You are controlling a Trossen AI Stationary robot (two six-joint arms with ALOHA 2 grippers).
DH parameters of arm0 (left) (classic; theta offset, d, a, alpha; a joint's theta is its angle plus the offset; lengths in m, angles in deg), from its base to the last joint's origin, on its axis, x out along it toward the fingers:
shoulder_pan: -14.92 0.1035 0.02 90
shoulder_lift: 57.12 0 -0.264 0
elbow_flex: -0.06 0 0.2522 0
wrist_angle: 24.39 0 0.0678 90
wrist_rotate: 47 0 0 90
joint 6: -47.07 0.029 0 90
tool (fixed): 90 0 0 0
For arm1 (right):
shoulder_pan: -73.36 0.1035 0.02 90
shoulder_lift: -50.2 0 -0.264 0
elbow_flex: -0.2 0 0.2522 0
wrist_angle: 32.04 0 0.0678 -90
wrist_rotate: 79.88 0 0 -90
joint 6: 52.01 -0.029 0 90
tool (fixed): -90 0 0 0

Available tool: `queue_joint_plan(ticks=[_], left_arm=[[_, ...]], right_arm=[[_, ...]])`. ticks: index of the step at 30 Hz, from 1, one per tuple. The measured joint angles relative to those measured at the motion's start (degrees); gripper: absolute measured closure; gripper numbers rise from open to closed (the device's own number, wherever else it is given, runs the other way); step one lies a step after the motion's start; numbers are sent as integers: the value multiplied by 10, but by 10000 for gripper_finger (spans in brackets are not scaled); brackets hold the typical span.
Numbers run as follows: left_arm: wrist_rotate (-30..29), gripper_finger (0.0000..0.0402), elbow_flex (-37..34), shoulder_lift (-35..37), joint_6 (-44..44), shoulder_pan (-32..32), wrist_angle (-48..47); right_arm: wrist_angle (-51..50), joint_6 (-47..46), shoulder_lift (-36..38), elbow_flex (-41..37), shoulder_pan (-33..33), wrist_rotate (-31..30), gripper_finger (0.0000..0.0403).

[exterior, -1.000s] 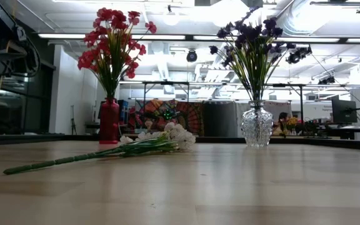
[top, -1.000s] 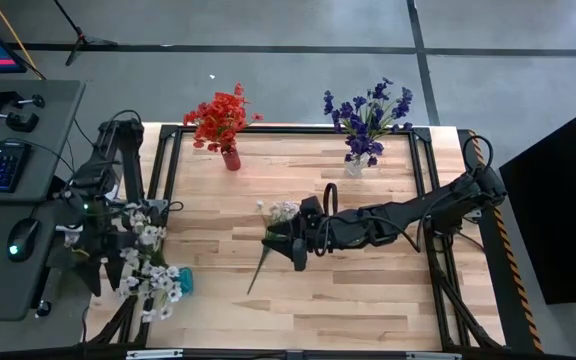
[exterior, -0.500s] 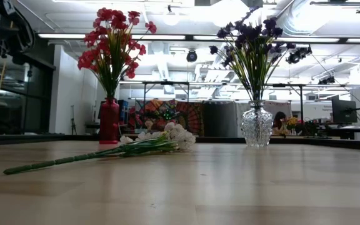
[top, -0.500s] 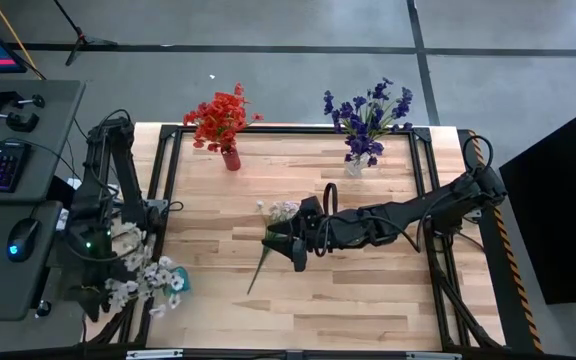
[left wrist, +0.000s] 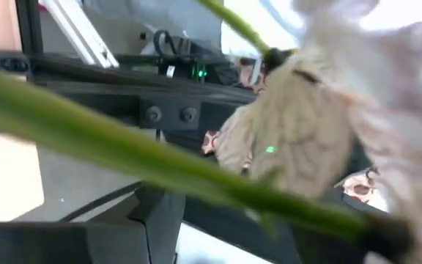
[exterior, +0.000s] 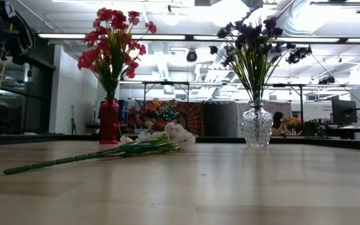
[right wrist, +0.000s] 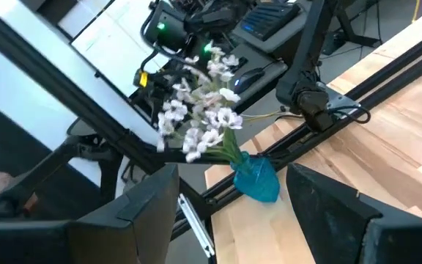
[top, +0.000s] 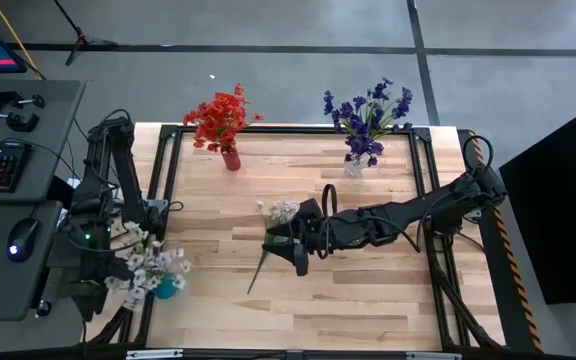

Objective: Sort flowers into vase by color
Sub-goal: Put the white flowers into the blue vase

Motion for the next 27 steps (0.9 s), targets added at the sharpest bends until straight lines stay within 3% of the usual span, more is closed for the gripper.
queue_joint_plan(ticks=[3,6,9,12,15,20,25,27], left_arm=[[-20,204,0,6,14,8,-10],[-41,204,0,10,14,11,-32],[-42,204,0,10,11,11,-31],[-43,204,0,10,-2,11,-31],[-43,204,0,10,-5,11,-31],[-43,204,0,10,-6,11,-27],[-42,204,0,10,-6,11,-27],[-42,204,0,10,-6,11,-28]], right_arm=[[0,8,0,0,0,-6,160],[12,-17,-22,2,-2,-50,160],[25,-46,-87,1,-8,16,160],[95,-38,-184,13,-12,41,160],[129,26,-286,89,-18,58,160],[106,111,-468,286,-35,117,160],[74,184,-594,507,-49,164,160],[91,213,-619,529,-54,166,160]])
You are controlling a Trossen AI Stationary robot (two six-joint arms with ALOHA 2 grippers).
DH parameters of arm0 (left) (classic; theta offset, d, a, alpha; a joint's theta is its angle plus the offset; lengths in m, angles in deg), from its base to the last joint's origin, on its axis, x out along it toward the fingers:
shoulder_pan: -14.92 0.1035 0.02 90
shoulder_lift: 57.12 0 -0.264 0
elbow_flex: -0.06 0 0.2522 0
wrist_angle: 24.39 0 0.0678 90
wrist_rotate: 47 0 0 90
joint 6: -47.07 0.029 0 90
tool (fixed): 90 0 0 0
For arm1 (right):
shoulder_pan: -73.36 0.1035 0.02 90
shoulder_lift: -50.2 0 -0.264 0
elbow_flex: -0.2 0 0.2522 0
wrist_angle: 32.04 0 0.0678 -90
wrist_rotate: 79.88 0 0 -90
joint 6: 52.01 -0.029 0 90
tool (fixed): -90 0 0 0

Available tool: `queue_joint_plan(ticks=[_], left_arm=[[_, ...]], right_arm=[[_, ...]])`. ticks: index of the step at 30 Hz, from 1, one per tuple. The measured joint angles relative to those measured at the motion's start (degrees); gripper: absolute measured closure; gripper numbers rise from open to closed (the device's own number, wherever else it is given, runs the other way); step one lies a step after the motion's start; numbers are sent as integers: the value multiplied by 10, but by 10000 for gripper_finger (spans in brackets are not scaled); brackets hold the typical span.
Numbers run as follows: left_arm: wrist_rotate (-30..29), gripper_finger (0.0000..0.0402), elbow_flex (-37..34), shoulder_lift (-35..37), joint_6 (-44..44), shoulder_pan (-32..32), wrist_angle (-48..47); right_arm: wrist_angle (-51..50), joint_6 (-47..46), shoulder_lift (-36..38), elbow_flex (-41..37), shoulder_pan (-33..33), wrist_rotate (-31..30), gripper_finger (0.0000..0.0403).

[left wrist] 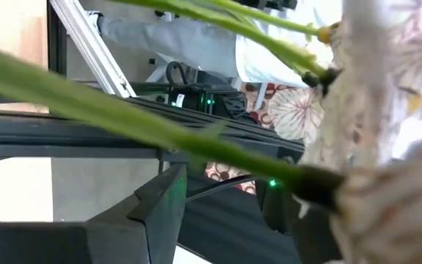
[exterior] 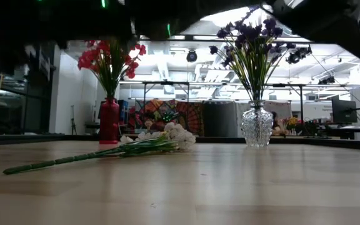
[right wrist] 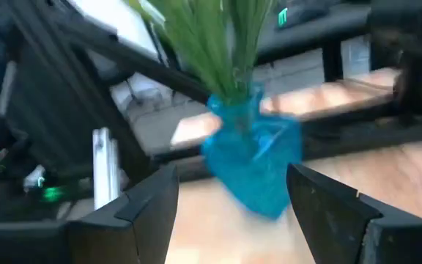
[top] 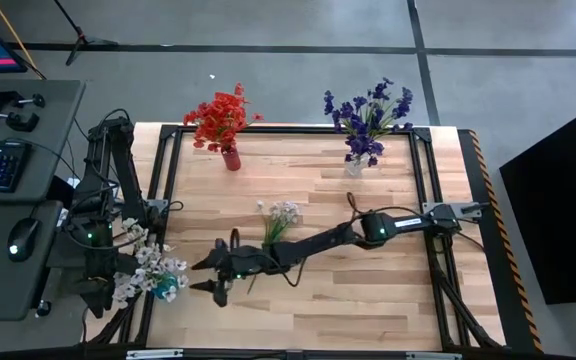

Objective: Sort flowers into vase by color
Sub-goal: Put the white flowers into the blue vase

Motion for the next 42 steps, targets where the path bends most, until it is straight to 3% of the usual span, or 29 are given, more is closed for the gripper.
queue_joint_plan(ticks=[3,7,16,28,33,36,42], left_arm=[[1,204,0,0,0,0,-1],[-16,204,0,0,14,0,-1],[-38,204,0,2,24,0,-10],[47,204,0,91,-237,0,107],[-9,204,1,123,-319,0,170],[-58,204,1,128,-336,0,182],[-100,204,1,119,-328,0,234]], right_arm=[[91,13,2,-61,-8,-8,160],[68,6,4,-55,-15,24,160],[75,10,5,-54,-13,27,160],[72,8,5,-54,-13,28,160],[72,3,5,-54,-13,28,160],[71,-8,5,-54,-13,28,160],[66,-10,5,-54,-8,28,160]])
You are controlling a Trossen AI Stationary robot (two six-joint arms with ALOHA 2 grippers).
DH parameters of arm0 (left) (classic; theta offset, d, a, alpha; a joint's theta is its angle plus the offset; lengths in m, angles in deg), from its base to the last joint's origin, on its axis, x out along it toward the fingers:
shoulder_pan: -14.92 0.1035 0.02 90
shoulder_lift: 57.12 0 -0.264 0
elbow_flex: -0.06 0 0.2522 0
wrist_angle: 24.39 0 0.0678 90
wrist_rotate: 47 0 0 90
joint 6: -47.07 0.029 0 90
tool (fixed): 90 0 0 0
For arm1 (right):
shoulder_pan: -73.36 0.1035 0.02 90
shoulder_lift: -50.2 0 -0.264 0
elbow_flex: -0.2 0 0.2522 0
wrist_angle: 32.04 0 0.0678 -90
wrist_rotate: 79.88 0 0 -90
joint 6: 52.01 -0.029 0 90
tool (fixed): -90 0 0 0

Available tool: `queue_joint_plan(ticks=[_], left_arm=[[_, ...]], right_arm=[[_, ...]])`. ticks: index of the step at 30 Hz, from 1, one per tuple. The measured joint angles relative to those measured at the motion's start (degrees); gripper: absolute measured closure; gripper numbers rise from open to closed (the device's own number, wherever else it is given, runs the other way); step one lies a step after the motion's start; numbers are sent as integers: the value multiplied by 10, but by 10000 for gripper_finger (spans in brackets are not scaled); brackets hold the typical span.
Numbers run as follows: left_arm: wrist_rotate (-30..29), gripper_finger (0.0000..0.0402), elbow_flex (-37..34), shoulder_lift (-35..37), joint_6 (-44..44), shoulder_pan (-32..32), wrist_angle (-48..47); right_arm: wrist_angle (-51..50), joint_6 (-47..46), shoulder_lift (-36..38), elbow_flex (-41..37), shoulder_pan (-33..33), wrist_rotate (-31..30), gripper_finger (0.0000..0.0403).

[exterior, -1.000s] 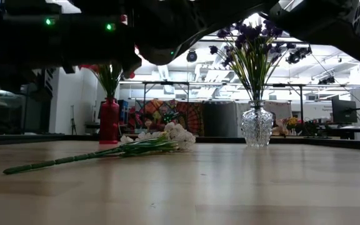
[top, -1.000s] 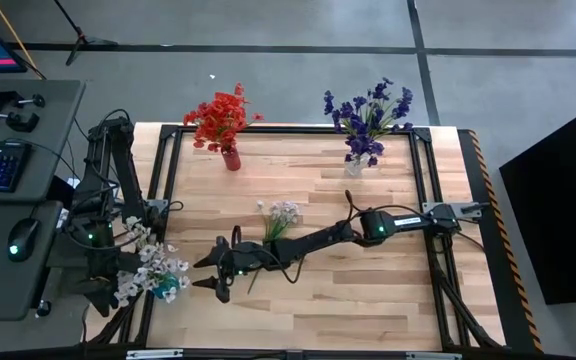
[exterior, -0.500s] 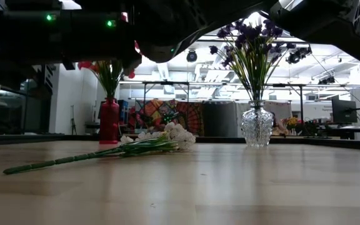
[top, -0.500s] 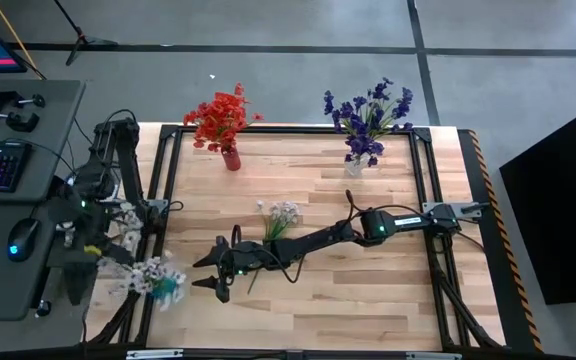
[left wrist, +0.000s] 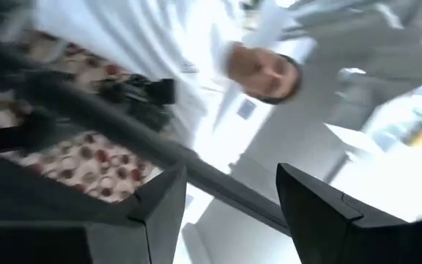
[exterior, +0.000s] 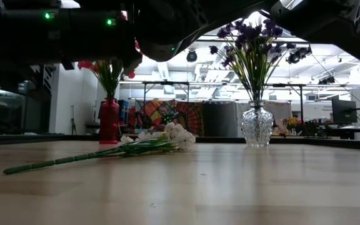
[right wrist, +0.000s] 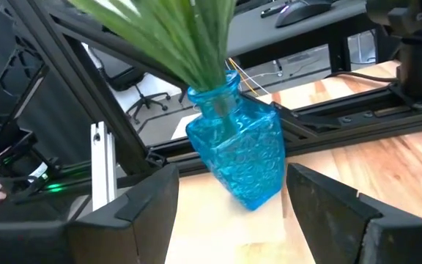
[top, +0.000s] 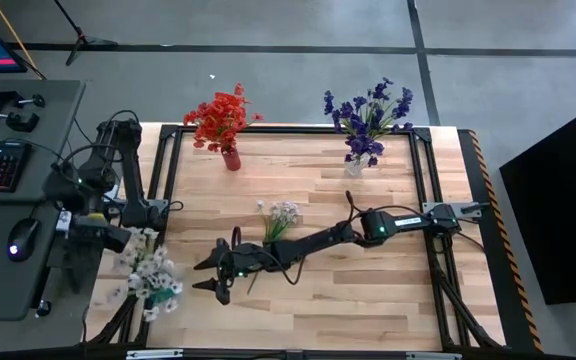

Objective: Sort flowers into vase by color
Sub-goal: Put the white flowers into the blue vase

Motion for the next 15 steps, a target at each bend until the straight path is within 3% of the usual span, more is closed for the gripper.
queue_joint_plan(ticks=[5,8,12,15], left_arm=[[-89,204,0,-5,102,0,103],[-129,204,14,-5,184,0,106],[-176,204,40,-6,341,0,94],[-232,204,51,-7,509,0,92]], right_arm=[[-1,0,0,0,2,0,160],[2,-11,0,0,2,0,160],[2,-33,0,4,1,5,160],[4,-36,2,4,0,19,160]])
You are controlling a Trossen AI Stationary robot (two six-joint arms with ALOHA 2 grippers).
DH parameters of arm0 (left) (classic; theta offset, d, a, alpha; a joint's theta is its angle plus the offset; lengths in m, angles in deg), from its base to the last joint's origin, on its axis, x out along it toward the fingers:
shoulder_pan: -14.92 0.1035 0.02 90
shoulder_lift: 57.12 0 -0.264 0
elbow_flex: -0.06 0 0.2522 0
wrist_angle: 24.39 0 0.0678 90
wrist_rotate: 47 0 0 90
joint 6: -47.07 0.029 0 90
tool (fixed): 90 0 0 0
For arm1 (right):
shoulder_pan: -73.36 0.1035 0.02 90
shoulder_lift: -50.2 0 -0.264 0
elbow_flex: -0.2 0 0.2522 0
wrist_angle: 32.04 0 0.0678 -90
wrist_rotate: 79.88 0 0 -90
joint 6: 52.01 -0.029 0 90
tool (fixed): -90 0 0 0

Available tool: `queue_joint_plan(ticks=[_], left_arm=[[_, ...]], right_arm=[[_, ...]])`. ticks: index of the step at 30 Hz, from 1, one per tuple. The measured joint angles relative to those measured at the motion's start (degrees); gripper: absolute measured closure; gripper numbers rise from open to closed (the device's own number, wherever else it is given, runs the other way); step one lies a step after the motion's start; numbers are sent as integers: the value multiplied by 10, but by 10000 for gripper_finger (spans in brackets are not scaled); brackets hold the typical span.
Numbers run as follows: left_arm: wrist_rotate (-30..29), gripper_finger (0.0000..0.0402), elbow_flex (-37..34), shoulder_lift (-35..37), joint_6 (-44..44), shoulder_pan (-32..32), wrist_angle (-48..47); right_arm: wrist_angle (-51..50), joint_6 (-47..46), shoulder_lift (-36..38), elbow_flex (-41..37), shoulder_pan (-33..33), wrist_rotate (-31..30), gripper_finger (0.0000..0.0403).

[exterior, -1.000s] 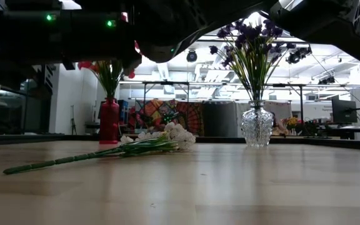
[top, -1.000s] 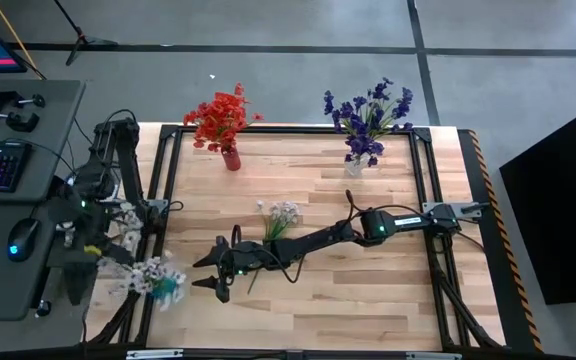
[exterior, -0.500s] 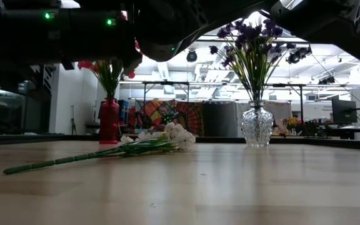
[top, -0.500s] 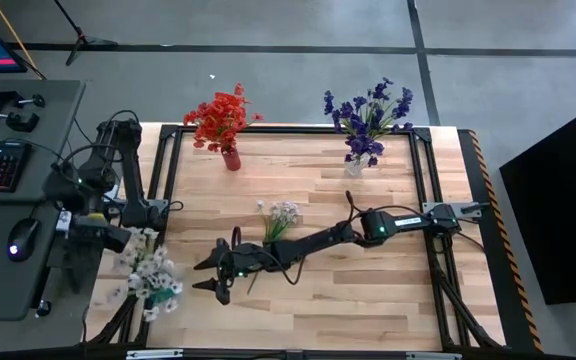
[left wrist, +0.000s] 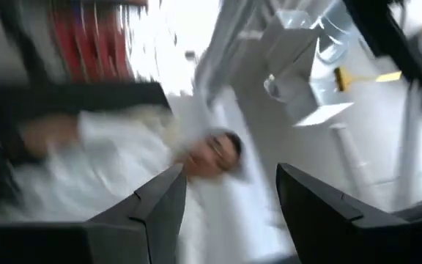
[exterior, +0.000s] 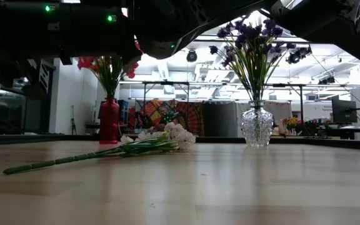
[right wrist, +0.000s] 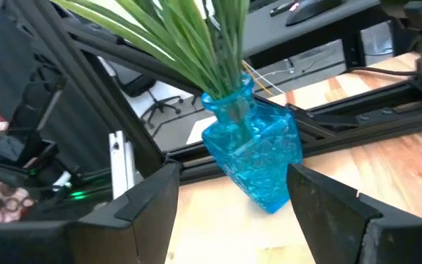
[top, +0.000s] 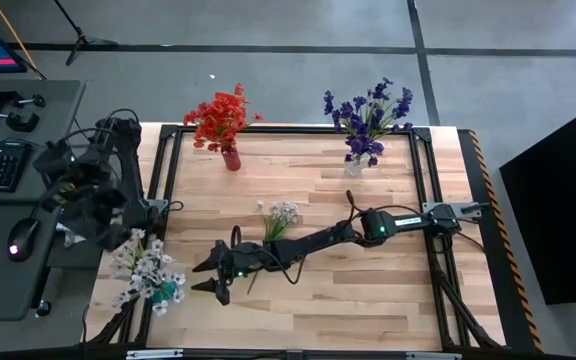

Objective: Sort flowers into vase by color
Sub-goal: Put the white flowers into the blue vase

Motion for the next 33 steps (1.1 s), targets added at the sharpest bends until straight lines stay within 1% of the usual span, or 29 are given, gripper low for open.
queue_joint_plan(ticks=[3,6,8,10,13,15,17,19,21,25,27,30,33], left_arm=[[-80,204,11,-1,196,0,1],[-170,204,23,-6,398,0,25],[-226,204,34,-15,512,0,40],[-274,204,52,-29,596,0,33],[-339,204,80,-65,694,0,4],[-381,204,105,-90,749,0,-9],[-419,204,134,-113,798,1,-10],[-442,204,167,-136,833,6,-8],[-457,204,200,-158,861,13,-8],[-459,204,243,-196,915,37,-11],[-454,204,248,-210,916,57,-32],[-415,204,256,-219,850,97,-104],[-343,204,282,-219,738,153,-191]], right_arm=[[2,-10,5,0,-4,20,160],[-6,-11,17,0,-11,57,160],[-29,-15,33,0,-21,86,160],[-84,-11,57,0,-35,113,160],[-192,5,107,1,-59,138,160],[-271,37,149,1,-76,142,160],[-329,79,192,1,-92,140,160],[-378,113,237,1,-109,132,160],[-421,133,284,1,-125,110,160],[-463,146,370,2,-149,58,160],[-474,147,408,2,-155,39,160],[-495,161,459,2,-158,4,160],[-520,171,504,2,-157,-37,160]])
